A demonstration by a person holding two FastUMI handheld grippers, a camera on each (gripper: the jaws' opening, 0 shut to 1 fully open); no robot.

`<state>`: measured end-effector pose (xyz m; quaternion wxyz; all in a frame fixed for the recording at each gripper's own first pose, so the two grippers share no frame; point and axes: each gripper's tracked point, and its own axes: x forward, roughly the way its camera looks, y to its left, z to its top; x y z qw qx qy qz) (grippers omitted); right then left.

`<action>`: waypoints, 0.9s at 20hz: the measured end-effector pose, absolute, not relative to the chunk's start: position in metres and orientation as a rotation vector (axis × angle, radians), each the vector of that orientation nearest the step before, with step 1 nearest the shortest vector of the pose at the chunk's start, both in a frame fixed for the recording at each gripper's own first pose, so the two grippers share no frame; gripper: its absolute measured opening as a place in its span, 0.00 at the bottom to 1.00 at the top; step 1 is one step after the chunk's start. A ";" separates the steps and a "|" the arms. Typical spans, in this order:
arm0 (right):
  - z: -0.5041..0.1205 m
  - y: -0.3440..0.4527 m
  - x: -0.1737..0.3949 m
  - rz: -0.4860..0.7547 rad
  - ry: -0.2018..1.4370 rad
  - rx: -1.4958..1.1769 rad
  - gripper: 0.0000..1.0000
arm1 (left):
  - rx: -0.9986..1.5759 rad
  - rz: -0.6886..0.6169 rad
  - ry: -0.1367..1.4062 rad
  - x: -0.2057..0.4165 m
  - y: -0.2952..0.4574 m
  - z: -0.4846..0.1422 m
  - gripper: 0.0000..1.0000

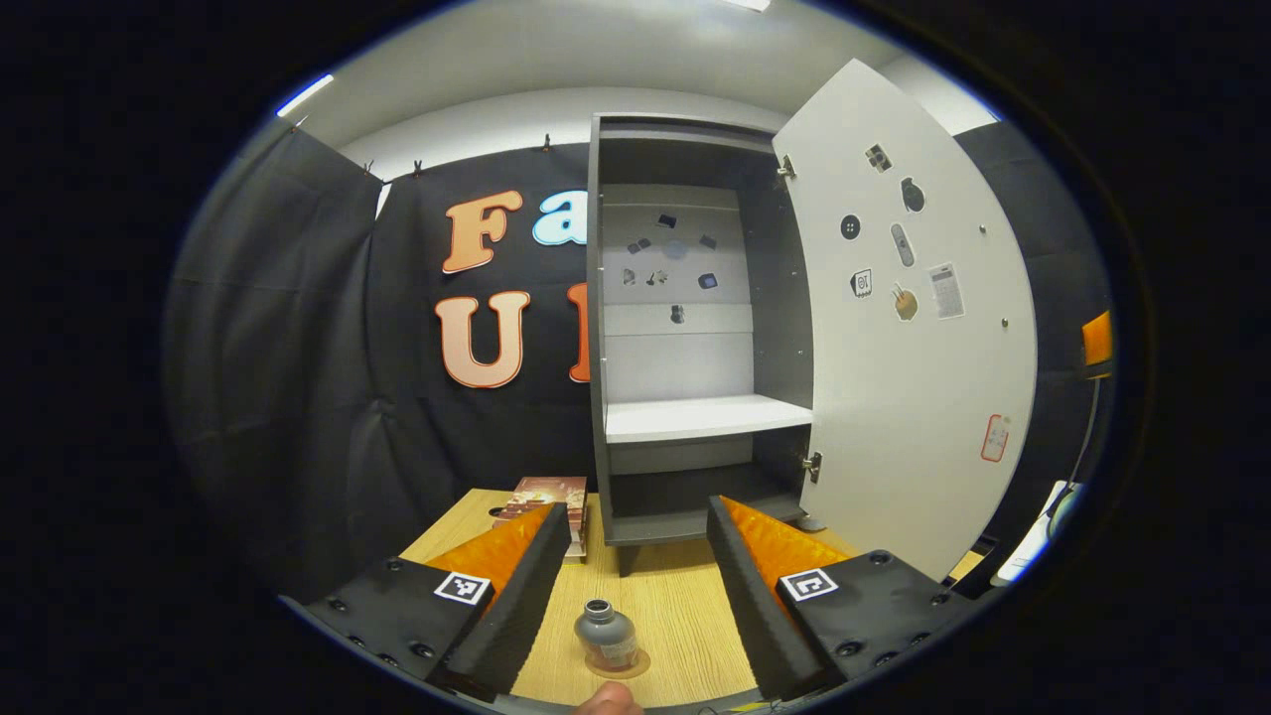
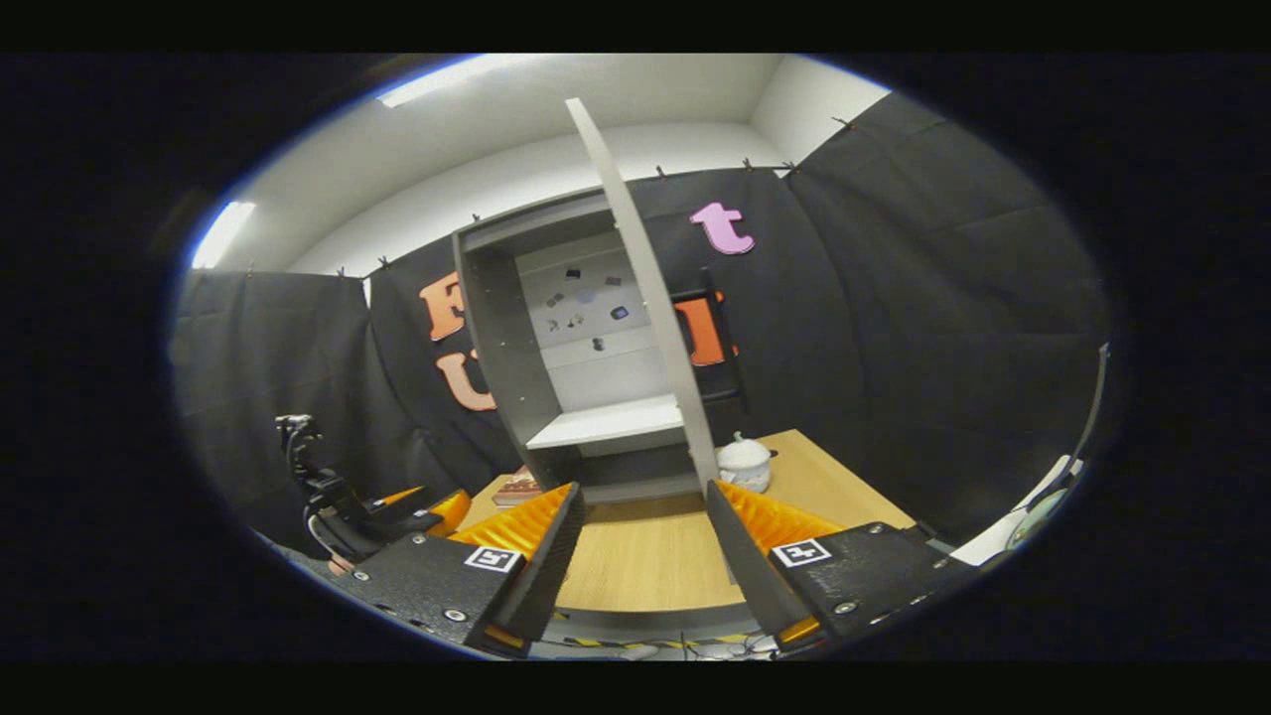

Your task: Open the cabinet door with the right hand, grasp the bottle in the cabinet with the left hand and place it on the coaster, then close the cabinet door with the right hand.

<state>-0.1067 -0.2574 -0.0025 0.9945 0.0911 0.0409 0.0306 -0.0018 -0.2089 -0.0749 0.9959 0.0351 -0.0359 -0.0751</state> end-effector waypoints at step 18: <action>0.017 -0.324 -0.023 0.098 -0.001 0.168 0.77 | 0.114 -0.096 -0.060 -0.028 -0.196 -0.045 0.91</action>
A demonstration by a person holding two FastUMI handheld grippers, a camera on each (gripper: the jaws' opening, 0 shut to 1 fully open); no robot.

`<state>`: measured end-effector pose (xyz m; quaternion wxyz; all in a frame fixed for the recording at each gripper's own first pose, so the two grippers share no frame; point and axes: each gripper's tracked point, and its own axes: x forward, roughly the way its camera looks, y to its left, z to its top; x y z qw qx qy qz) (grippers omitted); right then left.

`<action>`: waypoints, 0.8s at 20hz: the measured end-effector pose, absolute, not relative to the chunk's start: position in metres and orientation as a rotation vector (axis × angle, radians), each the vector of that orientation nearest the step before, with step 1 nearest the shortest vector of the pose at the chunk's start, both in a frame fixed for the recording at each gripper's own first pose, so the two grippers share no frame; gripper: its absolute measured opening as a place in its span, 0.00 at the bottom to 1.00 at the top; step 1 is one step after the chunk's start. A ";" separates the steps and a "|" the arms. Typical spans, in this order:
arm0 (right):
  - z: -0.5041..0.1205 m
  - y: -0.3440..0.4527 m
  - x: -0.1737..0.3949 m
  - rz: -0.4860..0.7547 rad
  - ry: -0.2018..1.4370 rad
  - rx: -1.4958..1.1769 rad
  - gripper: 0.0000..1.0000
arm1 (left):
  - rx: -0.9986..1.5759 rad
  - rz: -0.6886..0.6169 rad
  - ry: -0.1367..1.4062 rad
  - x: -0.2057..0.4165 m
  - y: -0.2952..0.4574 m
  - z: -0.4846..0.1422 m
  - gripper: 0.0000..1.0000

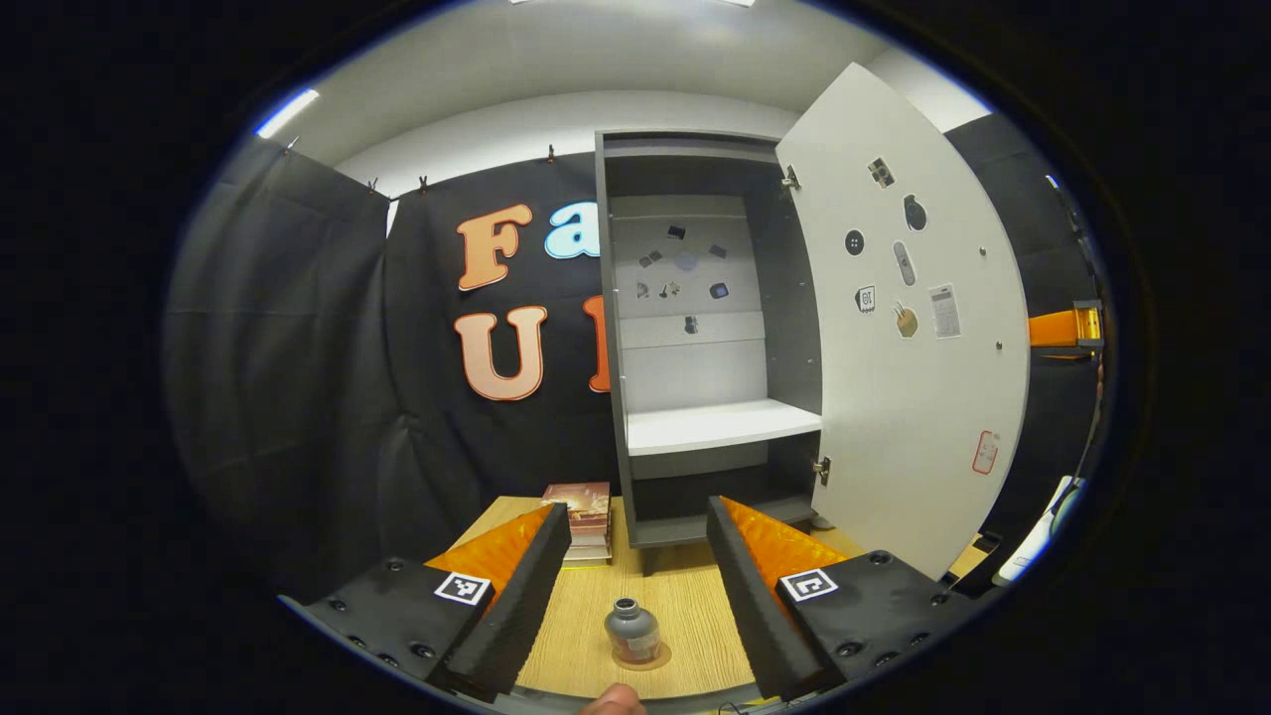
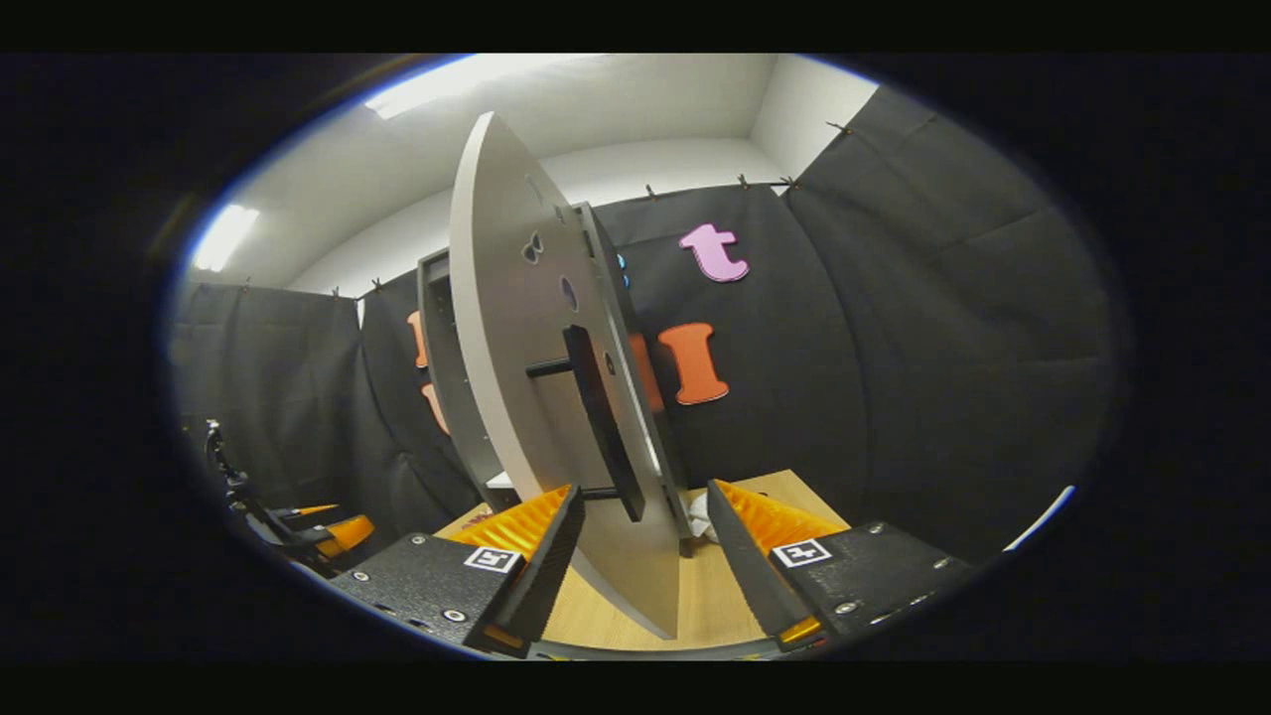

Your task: Open the cabinet door with the right hand, grasp the bottle in the cabinet with the left hand and place it on the coaster, then close the cabinet door with the right hand.

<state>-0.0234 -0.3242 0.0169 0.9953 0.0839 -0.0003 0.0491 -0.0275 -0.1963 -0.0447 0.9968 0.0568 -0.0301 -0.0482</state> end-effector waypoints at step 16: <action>0.009 -0.217 -0.007 0.266 0.007 0.177 0.77 | 0.106 -0.100 -0.083 -0.017 -0.184 -0.031 0.90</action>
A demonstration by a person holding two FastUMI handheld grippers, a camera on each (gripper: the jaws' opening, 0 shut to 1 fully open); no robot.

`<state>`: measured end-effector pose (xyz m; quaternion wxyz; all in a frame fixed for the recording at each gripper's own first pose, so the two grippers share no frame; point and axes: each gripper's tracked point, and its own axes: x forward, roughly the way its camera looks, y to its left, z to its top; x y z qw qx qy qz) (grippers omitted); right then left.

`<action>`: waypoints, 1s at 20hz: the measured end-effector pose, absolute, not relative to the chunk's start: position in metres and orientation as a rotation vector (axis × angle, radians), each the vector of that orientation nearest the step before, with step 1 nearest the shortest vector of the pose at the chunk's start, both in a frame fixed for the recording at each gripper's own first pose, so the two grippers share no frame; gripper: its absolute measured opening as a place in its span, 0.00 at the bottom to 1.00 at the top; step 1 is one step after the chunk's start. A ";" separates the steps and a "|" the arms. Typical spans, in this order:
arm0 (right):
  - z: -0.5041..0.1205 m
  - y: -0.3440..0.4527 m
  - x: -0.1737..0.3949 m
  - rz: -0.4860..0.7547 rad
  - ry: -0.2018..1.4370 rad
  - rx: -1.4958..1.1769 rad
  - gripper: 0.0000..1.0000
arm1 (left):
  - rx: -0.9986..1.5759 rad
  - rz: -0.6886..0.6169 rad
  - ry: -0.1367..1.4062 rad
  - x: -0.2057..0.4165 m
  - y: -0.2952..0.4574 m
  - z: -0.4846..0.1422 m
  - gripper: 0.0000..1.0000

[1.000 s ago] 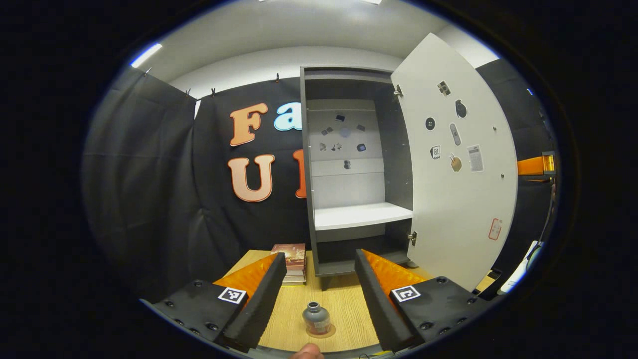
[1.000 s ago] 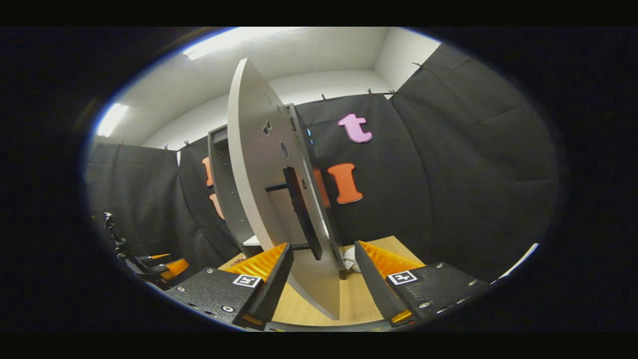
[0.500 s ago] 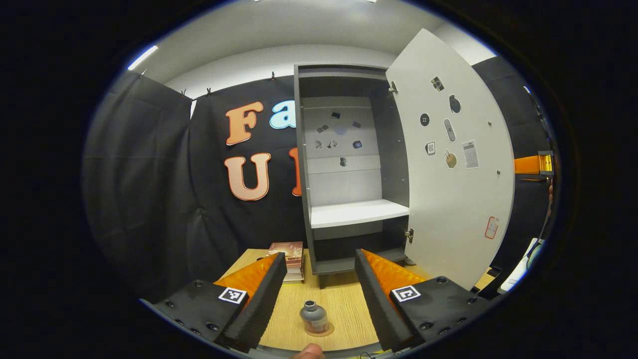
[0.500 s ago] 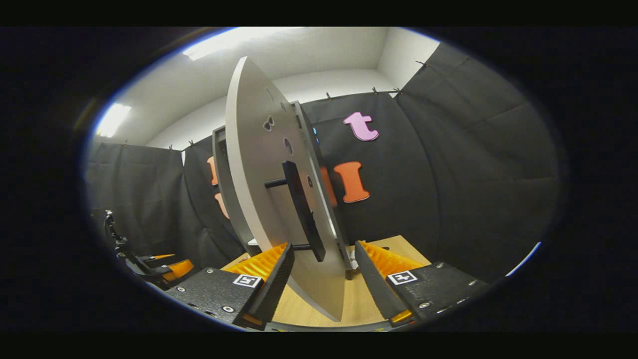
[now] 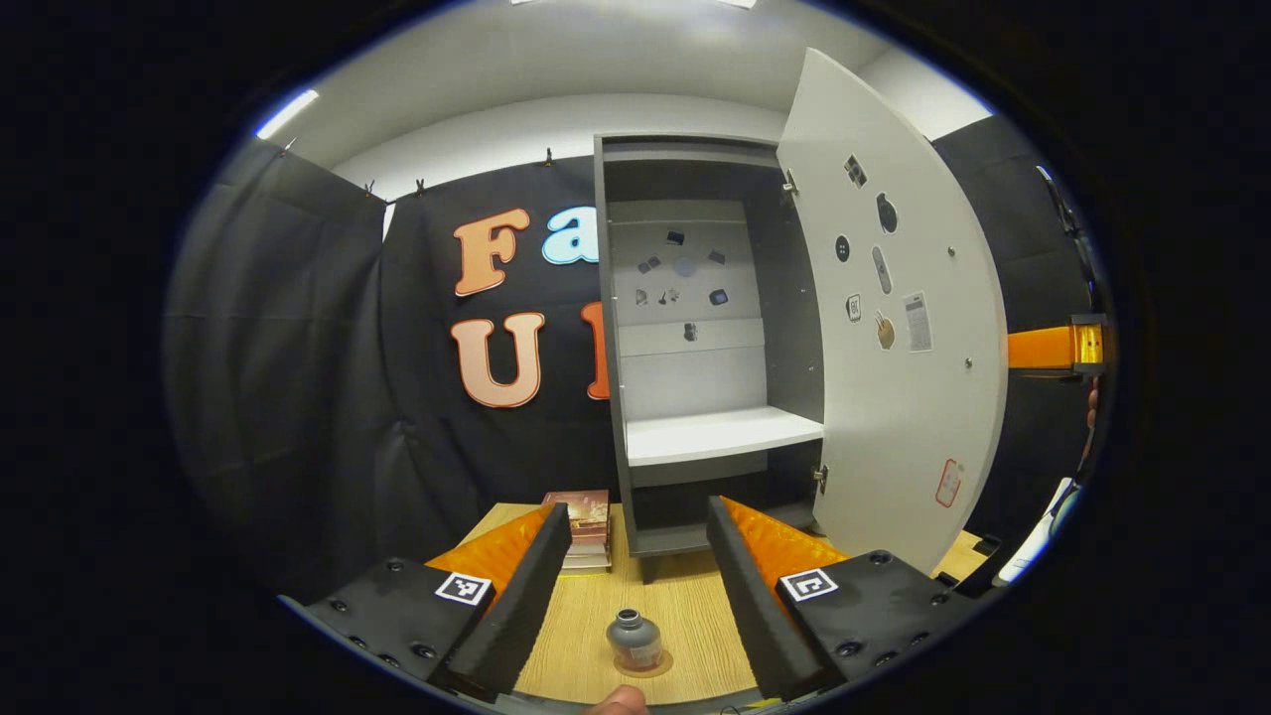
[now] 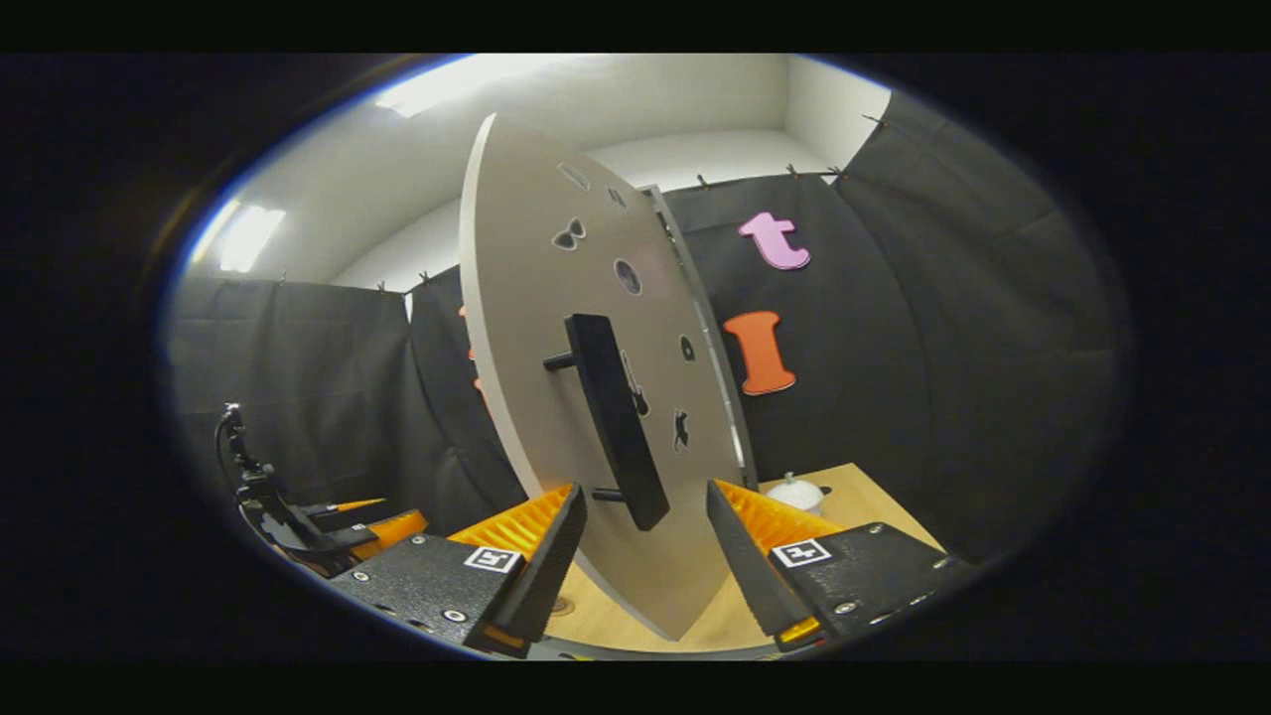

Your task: Open the cabinet door with the right hand, grasp the bottle in the cabinet with the left hand and place it on the coaster, then close the cabinet door with the right hand.

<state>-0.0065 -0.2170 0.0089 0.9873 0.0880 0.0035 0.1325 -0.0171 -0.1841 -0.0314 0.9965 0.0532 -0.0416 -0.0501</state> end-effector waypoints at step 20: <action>-0.003 -0.122 0.072 0.359 0.022 0.200 0.84 | 0.094 -0.034 -0.091 0.023 -0.132 -0.025 0.90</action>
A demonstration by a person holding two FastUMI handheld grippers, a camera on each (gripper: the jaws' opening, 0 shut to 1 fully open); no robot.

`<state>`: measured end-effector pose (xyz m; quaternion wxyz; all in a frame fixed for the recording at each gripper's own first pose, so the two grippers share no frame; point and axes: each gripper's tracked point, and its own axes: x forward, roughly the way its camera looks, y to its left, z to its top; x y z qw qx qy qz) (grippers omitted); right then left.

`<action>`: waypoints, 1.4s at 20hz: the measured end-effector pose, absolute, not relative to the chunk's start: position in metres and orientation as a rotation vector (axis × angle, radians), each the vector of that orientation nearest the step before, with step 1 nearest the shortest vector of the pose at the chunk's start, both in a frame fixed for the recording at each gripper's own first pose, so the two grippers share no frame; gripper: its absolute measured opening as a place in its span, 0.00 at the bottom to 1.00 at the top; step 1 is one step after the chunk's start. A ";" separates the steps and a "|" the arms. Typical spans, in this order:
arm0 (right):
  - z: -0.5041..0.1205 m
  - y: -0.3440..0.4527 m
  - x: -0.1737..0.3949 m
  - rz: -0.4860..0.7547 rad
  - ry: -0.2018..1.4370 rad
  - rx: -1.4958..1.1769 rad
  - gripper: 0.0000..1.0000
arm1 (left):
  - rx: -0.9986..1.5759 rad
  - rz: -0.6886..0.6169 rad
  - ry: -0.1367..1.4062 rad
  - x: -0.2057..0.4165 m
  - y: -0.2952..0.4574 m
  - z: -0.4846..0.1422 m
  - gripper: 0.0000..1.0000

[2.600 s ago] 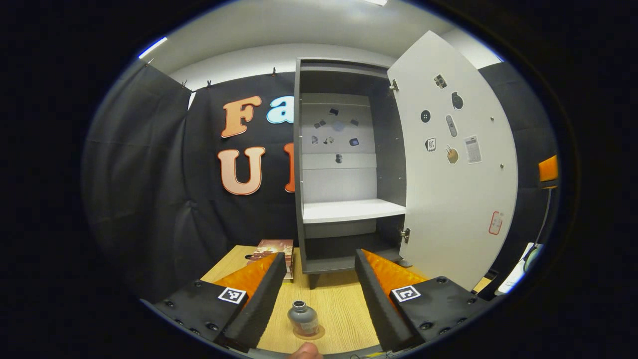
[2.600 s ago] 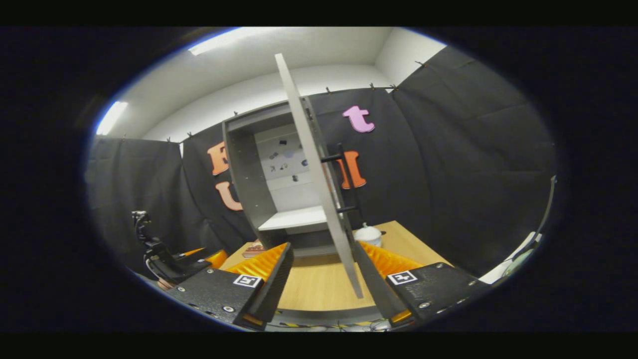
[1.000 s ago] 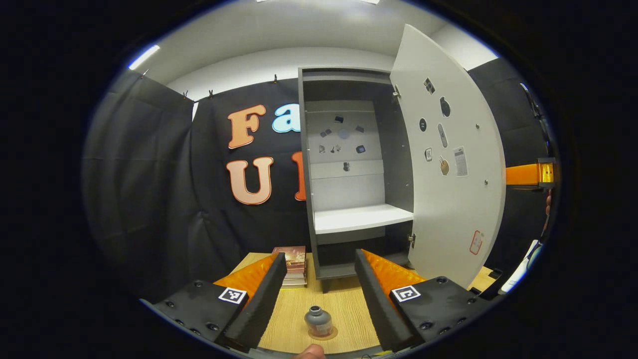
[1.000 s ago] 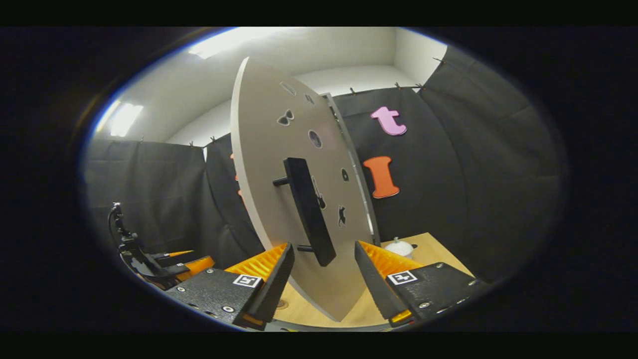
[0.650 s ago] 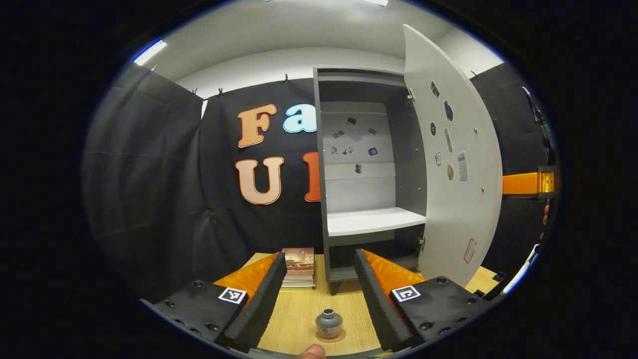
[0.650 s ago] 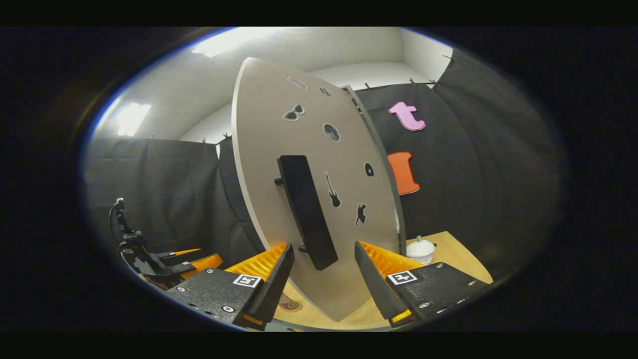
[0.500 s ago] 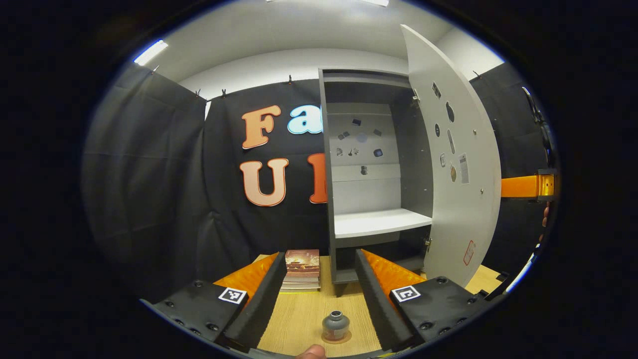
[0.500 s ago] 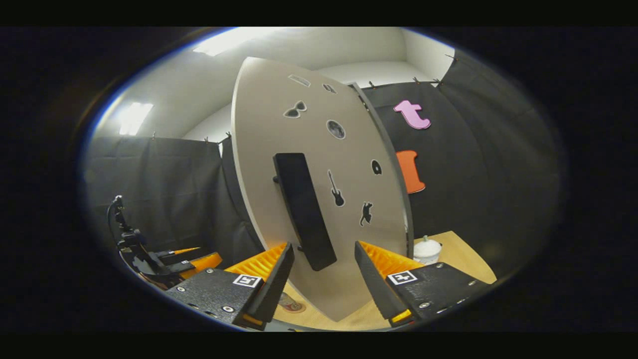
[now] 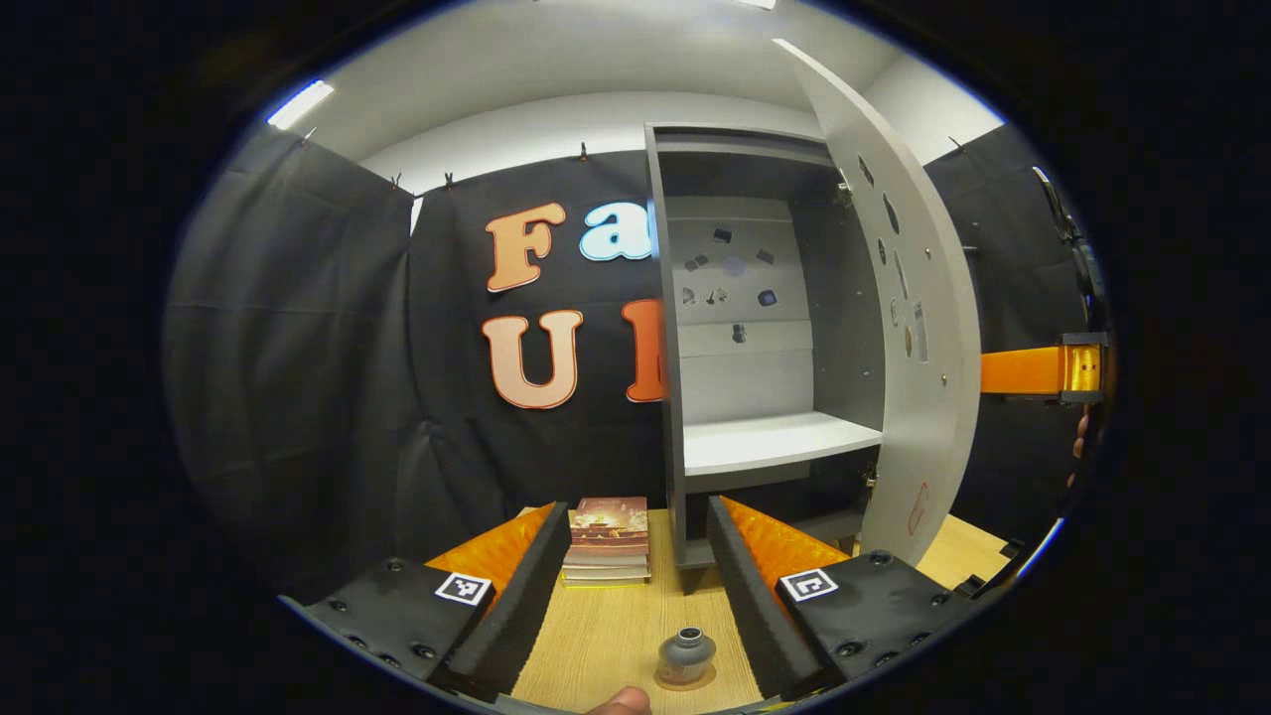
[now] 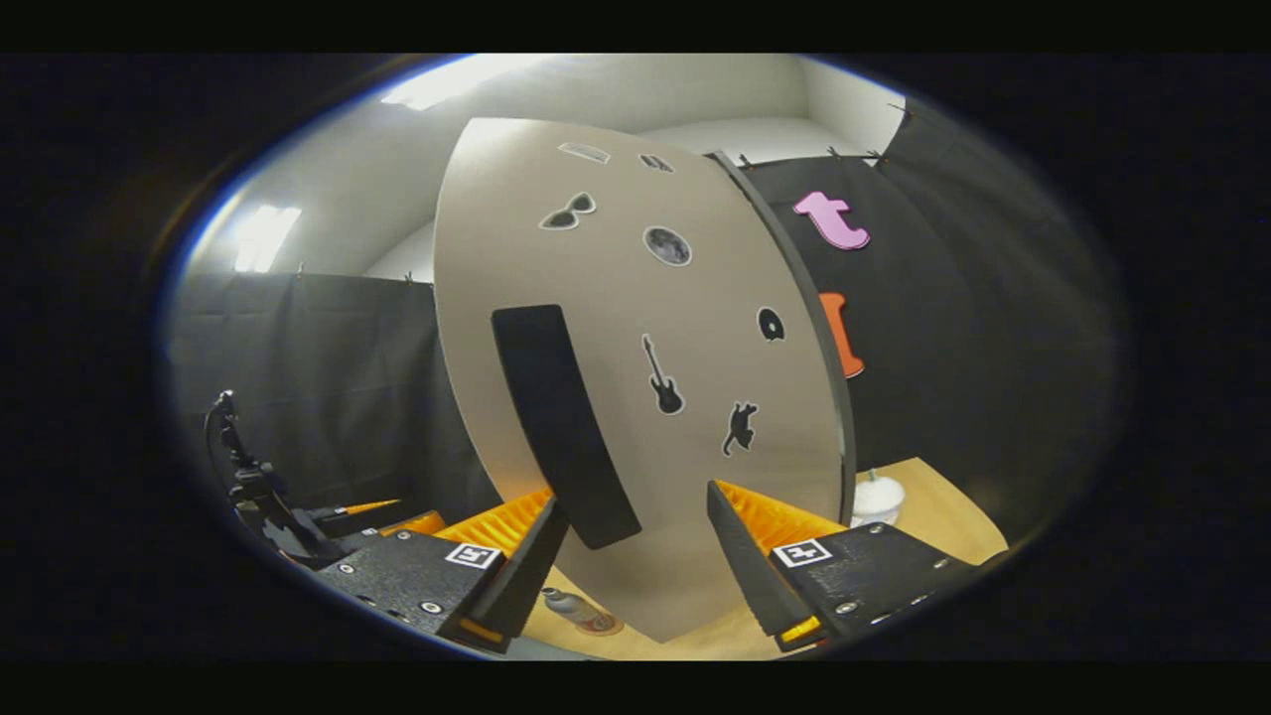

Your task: Open the cabinet door with the right hand, grasp the bottle in the cabinet with the left hand and place it on the coaster, then close the cabinet door with the right hand.

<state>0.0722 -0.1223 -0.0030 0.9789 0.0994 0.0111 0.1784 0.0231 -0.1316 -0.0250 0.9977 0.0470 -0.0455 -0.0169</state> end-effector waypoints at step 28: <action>-0.001 -0.079 0.113 0.319 -0.018 0.024 0.94 | 0.011 0.044 -0.111 0.077 -0.055 -0.010 0.90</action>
